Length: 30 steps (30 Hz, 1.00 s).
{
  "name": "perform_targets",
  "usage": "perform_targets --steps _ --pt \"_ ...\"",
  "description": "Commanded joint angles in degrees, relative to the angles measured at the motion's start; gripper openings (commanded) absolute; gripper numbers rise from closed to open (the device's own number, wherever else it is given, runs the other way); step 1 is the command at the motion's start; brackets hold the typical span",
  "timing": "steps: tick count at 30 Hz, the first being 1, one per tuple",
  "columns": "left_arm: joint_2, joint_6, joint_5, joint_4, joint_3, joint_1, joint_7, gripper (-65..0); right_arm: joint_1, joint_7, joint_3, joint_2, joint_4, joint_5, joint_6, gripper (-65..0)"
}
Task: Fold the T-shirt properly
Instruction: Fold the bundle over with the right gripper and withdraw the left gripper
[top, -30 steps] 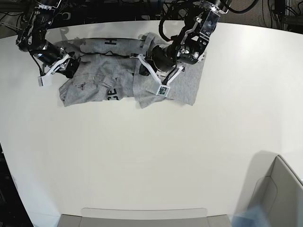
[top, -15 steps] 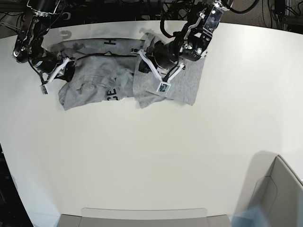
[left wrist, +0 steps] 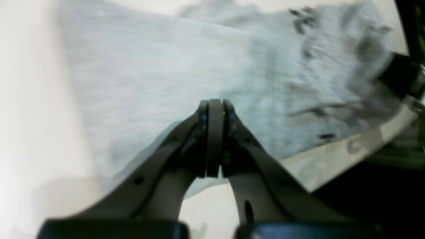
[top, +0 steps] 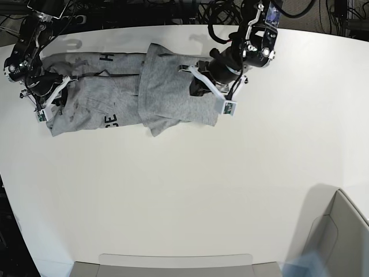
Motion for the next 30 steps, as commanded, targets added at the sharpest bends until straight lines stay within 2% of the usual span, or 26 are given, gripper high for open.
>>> perform_targets --steps 1,5,11,14,19,24,28,30 --pt "-0.67 -0.24 -0.44 1.07 -1.01 0.56 -0.54 -65.0 0.55 1.70 -0.29 0.09 3.12 0.98 -0.47 -65.0" --pt "-2.96 -0.24 -0.44 2.92 -5.76 3.90 -0.54 -65.0 -1.03 -1.55 -3.36 -1.85 11.12 0.98 -0.74 -65.0" --pt "-3.66 -0.33 -0.44 3.71 -13.67 7.77 -0.54 -65.0 -3.14 -3.49 -9.61 -5.36 20.87 -0.96 -2.14 -65.0" --pt "-3.75 -0.33 -0.44 3.71 -15.52 8.47 -0.54 -65.0 -3.49 -3.22 -15.14 -6.86 23.95 -7.02 -3.99 -65.0" --pt "-3.75 -0.33 -0.44 3.62 -18.16 8.73 -0.54 -65.0 -3.14 -3.13 -23.50 -10.99 25.89 -14.85 -4.08 -65.0" --pt "-3.75 -0.33 -0.44 3.54 -20.62 8.82 -0.54 -65.0 -3.32 -2.87 -31.50 -12.31 25.97 -17.13 -4.16 -65.0" --pt "-3.75 -0.33 -0.35 3.45 -22.11 8.82 -0.54 -65.0 -3.41 1.26 -36.16 -13.89 25.97 -17.66 -4.34 -65.0" --pt "-3.75 -0.33 -0.35 2.83 -22.46 8.82 -0.54 -65.0 -3.23 2.58 -38.53 -15.30 25.97 -19.95 -4.34 -65.0"
